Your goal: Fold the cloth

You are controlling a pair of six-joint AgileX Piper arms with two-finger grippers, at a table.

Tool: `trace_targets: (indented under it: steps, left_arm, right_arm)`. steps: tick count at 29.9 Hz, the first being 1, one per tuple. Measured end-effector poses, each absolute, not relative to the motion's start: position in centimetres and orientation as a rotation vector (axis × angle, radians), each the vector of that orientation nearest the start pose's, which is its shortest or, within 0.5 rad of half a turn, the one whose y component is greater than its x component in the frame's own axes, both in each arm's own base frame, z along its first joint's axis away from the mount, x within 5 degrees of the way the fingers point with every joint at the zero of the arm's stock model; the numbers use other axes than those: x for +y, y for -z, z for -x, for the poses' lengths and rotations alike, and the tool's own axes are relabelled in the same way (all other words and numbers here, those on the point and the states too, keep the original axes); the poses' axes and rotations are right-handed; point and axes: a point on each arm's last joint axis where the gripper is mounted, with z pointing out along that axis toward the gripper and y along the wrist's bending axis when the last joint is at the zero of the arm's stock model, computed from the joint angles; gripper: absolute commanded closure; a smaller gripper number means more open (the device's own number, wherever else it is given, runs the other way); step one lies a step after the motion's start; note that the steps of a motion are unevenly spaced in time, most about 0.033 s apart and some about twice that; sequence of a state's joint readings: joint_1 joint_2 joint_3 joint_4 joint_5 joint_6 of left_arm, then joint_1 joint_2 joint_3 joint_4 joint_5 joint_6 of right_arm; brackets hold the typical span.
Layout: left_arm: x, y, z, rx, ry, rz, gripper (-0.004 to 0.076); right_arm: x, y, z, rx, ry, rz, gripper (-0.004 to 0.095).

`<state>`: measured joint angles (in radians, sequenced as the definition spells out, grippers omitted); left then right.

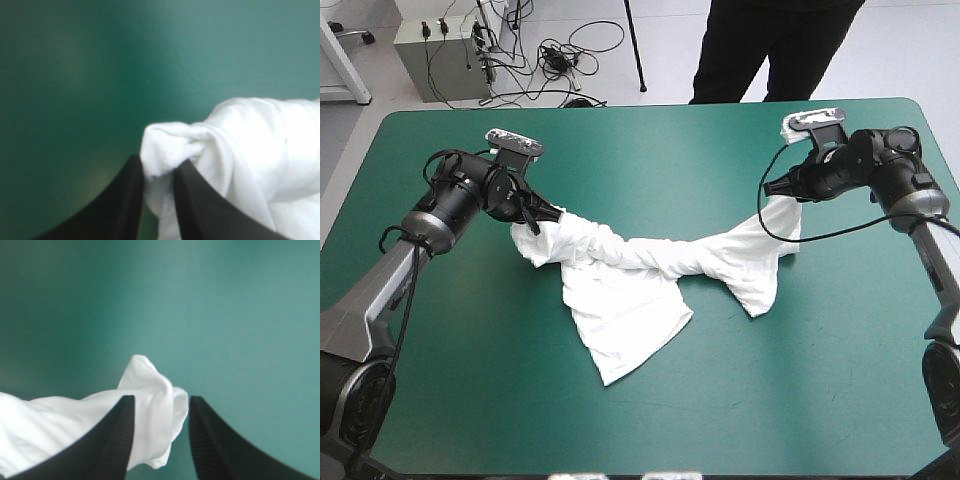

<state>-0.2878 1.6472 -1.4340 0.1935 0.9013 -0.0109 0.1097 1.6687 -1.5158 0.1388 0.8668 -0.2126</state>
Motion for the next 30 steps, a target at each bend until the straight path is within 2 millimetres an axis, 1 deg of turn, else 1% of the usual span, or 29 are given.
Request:
trace_targets:
  steps: [1, 2, 3, 7, 10, 11, 13, 14, 16, 18, 20, 22, 23, 25, 27, 30]
  left_arm:
    - [-8.8, -31.7, -34.8, 2.541, -0.138, -0.466, 0.0306]
    - [-8.7, -31.9, -34.7, 2.552, -0.152, -0.486, 0.0265]
    - [-8.7, -32.2, -34.6, 2.560, -0.157, -0.496, 0.0239]
    - [-8.5, -33.6, -34.2, 2.581, -0.166, -0.499, 0.0233]
    - [-8.3, -35.4, -33.0, 2.566, -0.139, -0.481, 0.0233]
    - [-8.1, -36.5, -32.2, 2.550, -0.131, -0.473, 0.0233]
    - [-7.8, -38.0, -30.7, 2.531, -0.126, -0.470, 0.0233]
    - [-7.5, -39.1, -29.6, 2.511, -0.124, -0.470, 0.0233]
    - [-7.2, -40.5, -27.9, 2.487, -0.121, -0.470, 0.0233]
    - [-6.9, -41.2, -26.4, 2.472, -0.121, -0.479, 0.0233]
    - [-6.7, -40.6, -25.6, 2.486, -0.124, -0.494, 0.0234]
    - [-6.6, -39.3, -25.5, 2.515, -0.131, -0.511, 0.0234]
    - [-6.7, -38.3, -25.6, 2.536, -0.136, -0.524, 0.0234]
    - [-6.8, -36.1, -26.0, 2.584, -0.144, -0.548, 0.0233]
    - [-7.0, -33.9, -26.6, 2.633, -0.153, -0.573, 0.0233]
    - [-7.5, -30.9, -28.0, 2.695, -0.161, -0.604, 0.0234]
  right_arm:
    - [5.0, -33.7, -36.9, 2.464, -0.128, 0.329, 0.0298]
    - [5.0, -34.1, -37.0, 2.458, -0.129, 0.325, 0.0290]
    - [5.0, -34.4, -36.9, 2.457, -0.128, 0.324, 0.0292]
    - [5.0, -35.4, -36.5, 2.486, -0.140, 0.327, 0.0302]
    - [4.9, -36.3, -35.4, 2.506, -0.149, 0.324, 0.0302]
    - [4.9, -36.8, -34.8, 2.508, -0.151, 0.326, 0.0302]
    - [4.7, -38.3, -33.3, 2.497, -0.155, 0.328, 0.0304]
    - [4.7, -39.2, -32.4, 2.485, -0.155, 0.329, 0.0304]
    - [4.5, -40.8, -30.7, 2.461, -0.155, 0.329, 0.0304]
    - [4.3, -42.1, -28.5, 2.432, -0.154, 0.330, 0.0304]
    - [4.1, -42.7, -26.6, 2.416, -0.152, 0.324, 0.0304]
    - [3.8, -42.5, -24.7, 2.418, -0.156, 0.313, 0.0304]
    - [3.8, -42.5, -23.9, 2.415, -0.159, 0.307, 0.0305]
    - [3.6, -41.8, -22.5, 2.429, -0.162, 0.300, 0.0304]
    - [3.5, -41.2, -21.6, 2.442, -0.164, 0.297, 0.0304]
    - [3.4, -40.5, -20.8, 2.454, -0.167, 0.295, 0.0304]
